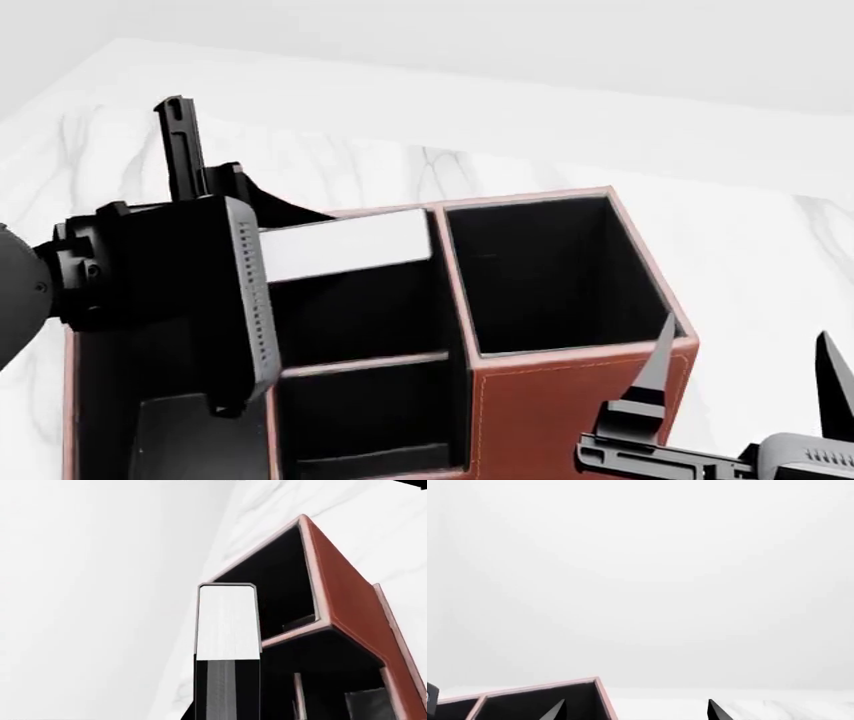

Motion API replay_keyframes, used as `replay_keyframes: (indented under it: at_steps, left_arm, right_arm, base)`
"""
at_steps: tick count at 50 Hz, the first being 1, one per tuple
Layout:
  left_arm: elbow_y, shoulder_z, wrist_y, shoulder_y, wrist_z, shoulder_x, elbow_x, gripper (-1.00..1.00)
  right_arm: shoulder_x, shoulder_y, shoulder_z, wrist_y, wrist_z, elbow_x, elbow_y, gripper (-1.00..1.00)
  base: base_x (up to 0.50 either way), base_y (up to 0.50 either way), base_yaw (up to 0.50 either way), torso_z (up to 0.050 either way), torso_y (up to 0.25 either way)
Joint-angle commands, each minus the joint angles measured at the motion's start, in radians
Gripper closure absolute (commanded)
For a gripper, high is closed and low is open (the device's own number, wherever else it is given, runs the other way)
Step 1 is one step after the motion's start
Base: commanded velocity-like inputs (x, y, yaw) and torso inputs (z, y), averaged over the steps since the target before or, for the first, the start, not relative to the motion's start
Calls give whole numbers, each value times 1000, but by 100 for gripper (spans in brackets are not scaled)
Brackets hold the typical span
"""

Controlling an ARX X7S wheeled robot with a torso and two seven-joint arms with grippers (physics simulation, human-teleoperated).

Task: Pick up the book and place it in the front compartment of the caddy.

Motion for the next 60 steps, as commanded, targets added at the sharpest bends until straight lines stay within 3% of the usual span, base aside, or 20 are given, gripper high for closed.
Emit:
replay_keyframes:
  at_steps: [1, 18, 32, 43, 60]
  left_arm:
    - [-153, -20, 142, 2, -32, 70, 70, 100]
    - [-242, 28, 147, 7, -62, 100, 130, 100]
    - [-369, 13, 242, 10, -60, 150, 97, 100]
    - [-516, -7, 255, -6, 2, 198, 27, 100]
    - [-553, 7, 173, -19, 136, 207, -54, 100]
  right_arm:
    - [-20, 0, 16, -17, -26, -28, 26, -100]
    - [-16, -6, 18, -27, -21, -26, 31, -100]
    - [-14, -8, 16, -38, -21, -26, 49, -100]
    - [-11, -5, 17, -38, -18, -24, 62, -100]
    - [-10, 13, 6, -40, -16, -27, 94, -100]
  base:
    - [0, 0, 0, 0, 0]
    - [0, 0, 0, 1, 1]
    - [0, 0, 0, 0, 1]
    - [0, 0, 0, 0, 2]
    - [0, 0, 0, 1, 1]
